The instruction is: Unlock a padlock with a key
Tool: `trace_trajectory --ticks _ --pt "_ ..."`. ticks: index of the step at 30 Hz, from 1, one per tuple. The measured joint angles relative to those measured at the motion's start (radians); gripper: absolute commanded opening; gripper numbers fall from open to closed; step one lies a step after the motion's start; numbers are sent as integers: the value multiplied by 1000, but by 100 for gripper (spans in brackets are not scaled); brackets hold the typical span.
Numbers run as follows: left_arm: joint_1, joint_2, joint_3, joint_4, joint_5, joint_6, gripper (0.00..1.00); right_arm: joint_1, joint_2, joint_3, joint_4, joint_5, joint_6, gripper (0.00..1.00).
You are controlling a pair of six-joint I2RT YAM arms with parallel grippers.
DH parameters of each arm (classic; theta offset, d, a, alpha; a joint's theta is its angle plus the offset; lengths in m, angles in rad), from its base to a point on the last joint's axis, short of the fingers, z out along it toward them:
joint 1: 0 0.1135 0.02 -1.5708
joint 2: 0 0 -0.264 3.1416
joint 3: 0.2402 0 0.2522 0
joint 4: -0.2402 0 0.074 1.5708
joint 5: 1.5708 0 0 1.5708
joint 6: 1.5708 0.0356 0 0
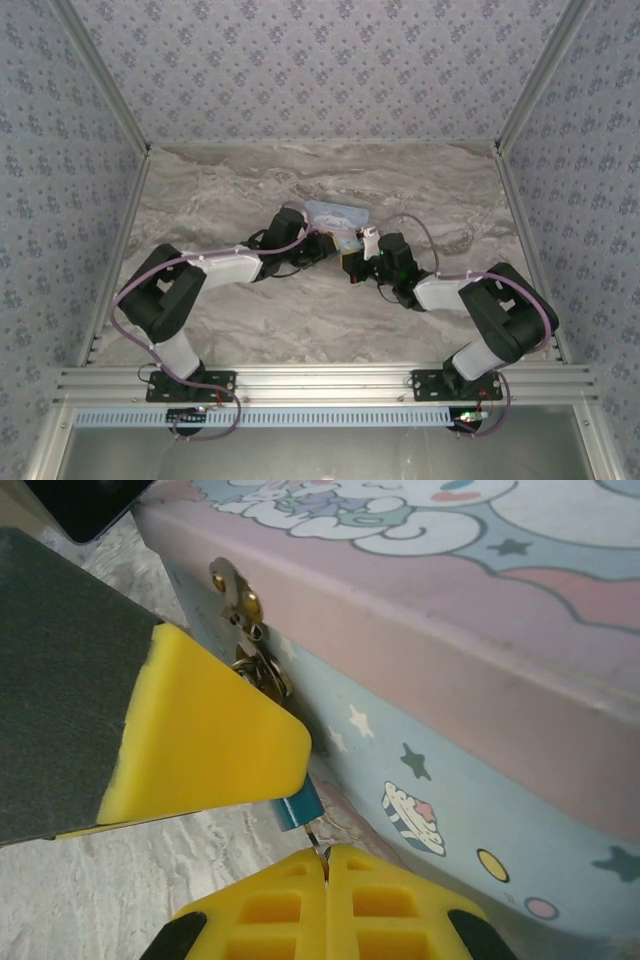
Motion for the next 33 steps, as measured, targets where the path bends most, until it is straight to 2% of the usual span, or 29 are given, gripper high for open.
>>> trace_trajectory --ticks 7,18,22,26,33 --pt "0 81 11 13 12 -16 18 -2 100 -18 75 6 75 0" --pt "10 111 7 71 37 -52 43 -1 123 -20 100 31 145 0" --pt "23 106 -26 113 45 -77 49 3 123 -20 100 41 185 0" --pt "34 103 -66 138 46 -105 51 20 123 -20 100 44 225 0" --pt "35 106 -83 243 77 -176 48 28 122 -7 66 40 309 0"
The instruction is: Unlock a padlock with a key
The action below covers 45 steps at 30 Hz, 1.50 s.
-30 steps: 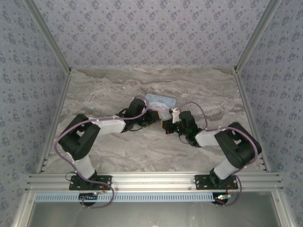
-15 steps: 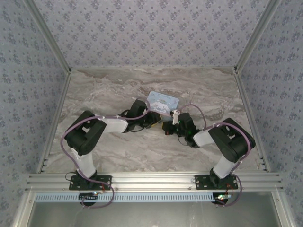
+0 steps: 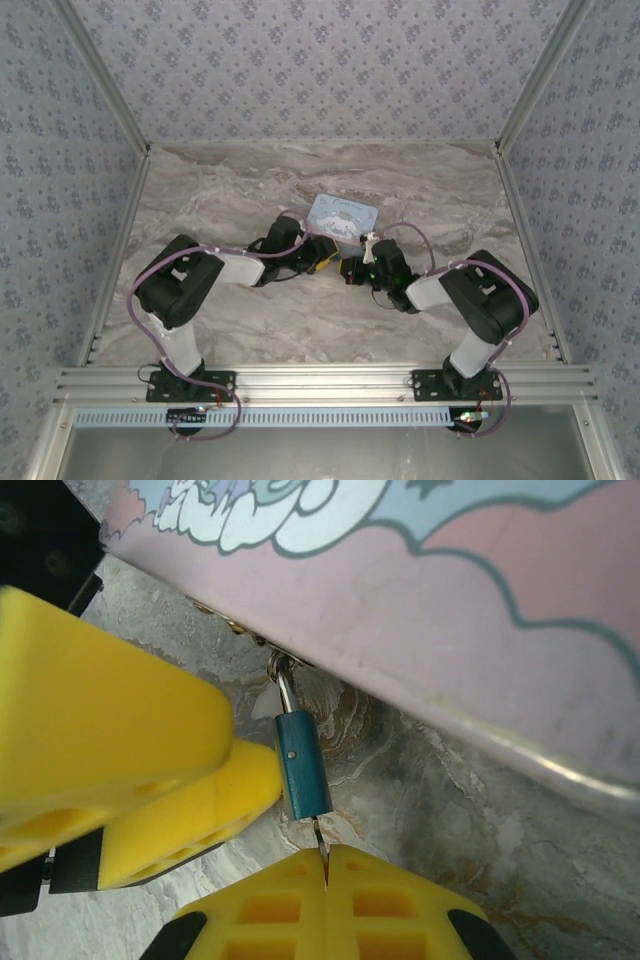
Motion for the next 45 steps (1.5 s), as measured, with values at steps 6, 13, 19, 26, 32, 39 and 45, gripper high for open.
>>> trace_trajectory --ticks 6,13,19,26,32,39,45 --pt "0 9 -13 66 8 -47 46 0 -8 10 -20 -8 68 0" --pt "0 11 -23 76 5 -67 51 -1 -10 16 -35 -21 130 0" --pt "0 11 -31 72 -3 -82 52 -5 -14 27 -49 -35 161 0" --pt "0 23 -32 79 -6 -103 43 -7 -32 30 -65 -45 192 0" --pt "0 33 -32 94 -8 -116 39 -8 -36 37 -72 -53 231 0" --pt "0 51 -32 130 -8 -138 35 -8 -36 46 -76 -54 276 0" --pt "-1 53 -32 148 -8 -145 27 -8 -36 46 -71 -55 319 0"
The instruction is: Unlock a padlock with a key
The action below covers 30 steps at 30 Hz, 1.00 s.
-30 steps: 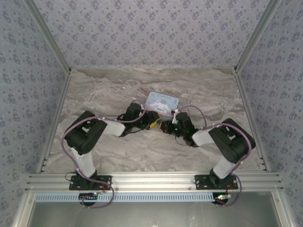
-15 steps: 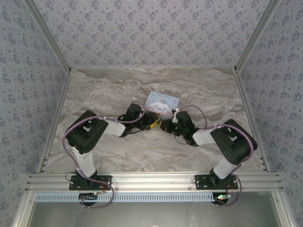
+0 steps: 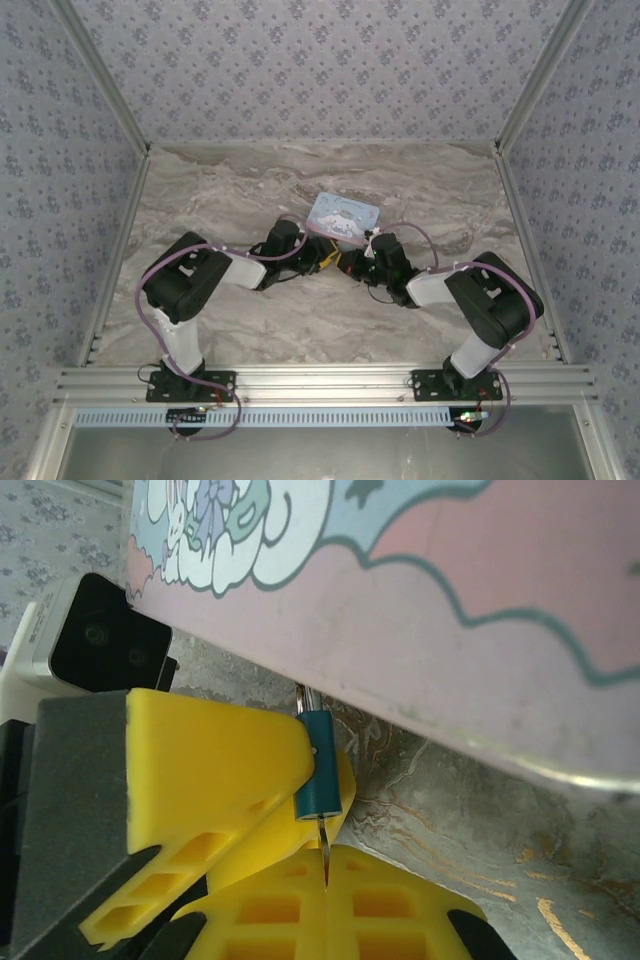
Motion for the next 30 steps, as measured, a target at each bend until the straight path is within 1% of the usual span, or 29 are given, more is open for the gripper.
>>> trace_trajectory --ticks 6,10,13,16,21,26,30 --pt "0 0 0 5 -5 0 17 -7 0 0 6 -1 39 0" --pt "1 0 0 9 -5 1 10 -13 -7 0 -2 -1 51 7" --pt "0 0 0 13 -3 0 7 -14 -18 0 -16 3 52 12" --pt "0 0 0 19 4 0 5 -14 -31 0 -36 6 41 22" --pt "-1 0 0 20 3 1 3 -14 -83 -5 -88 12 -4 34" --pt "-1 0 0 18 3 3 2 -14 -167 -6 -184 45 -92 48" --pt "-1 -2 1 10 3 12 2 -16 -265 -6 -302 80 -195 62"
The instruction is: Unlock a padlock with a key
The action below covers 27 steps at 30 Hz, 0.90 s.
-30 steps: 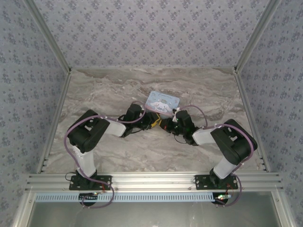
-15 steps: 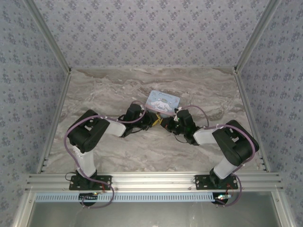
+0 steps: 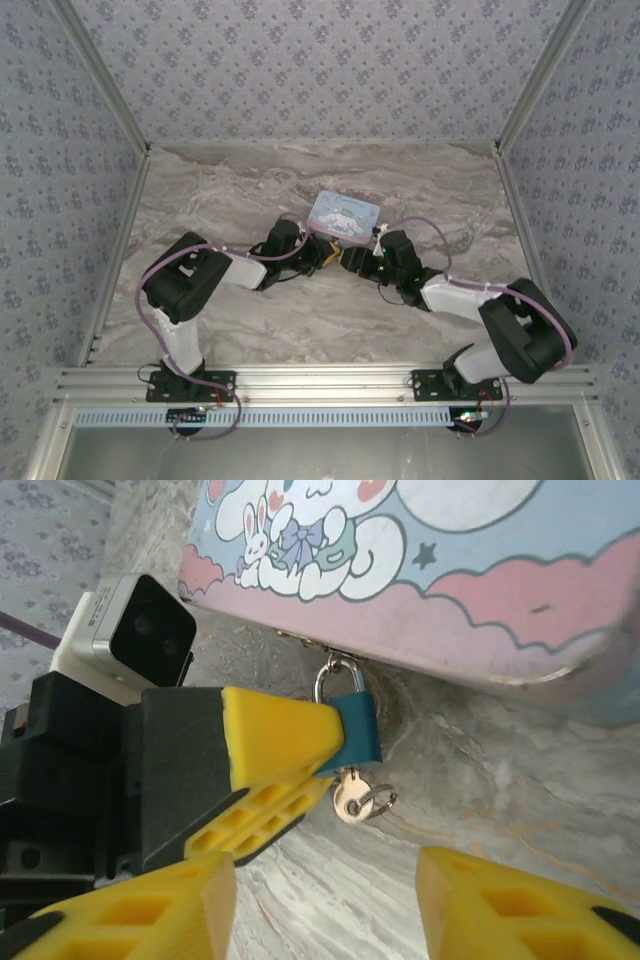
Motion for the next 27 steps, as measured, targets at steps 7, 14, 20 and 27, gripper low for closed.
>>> trace_trajectory --ticks 7,14,20,27 --pt "0 -14 1 -24 -3 0 2 -3 -238 11 -179 88 -230 100" --pt "0 -47 1 -80 -11 0 0 -11 -445 25 -251 137 -441 100" --pt "0 -61 11 -132 -11 -21 0 60 -487 68 -299 147 -722 100" --pt "0 -77 48 -212 -3 -110 0 301 -452 79 -347 322 -1178 100"
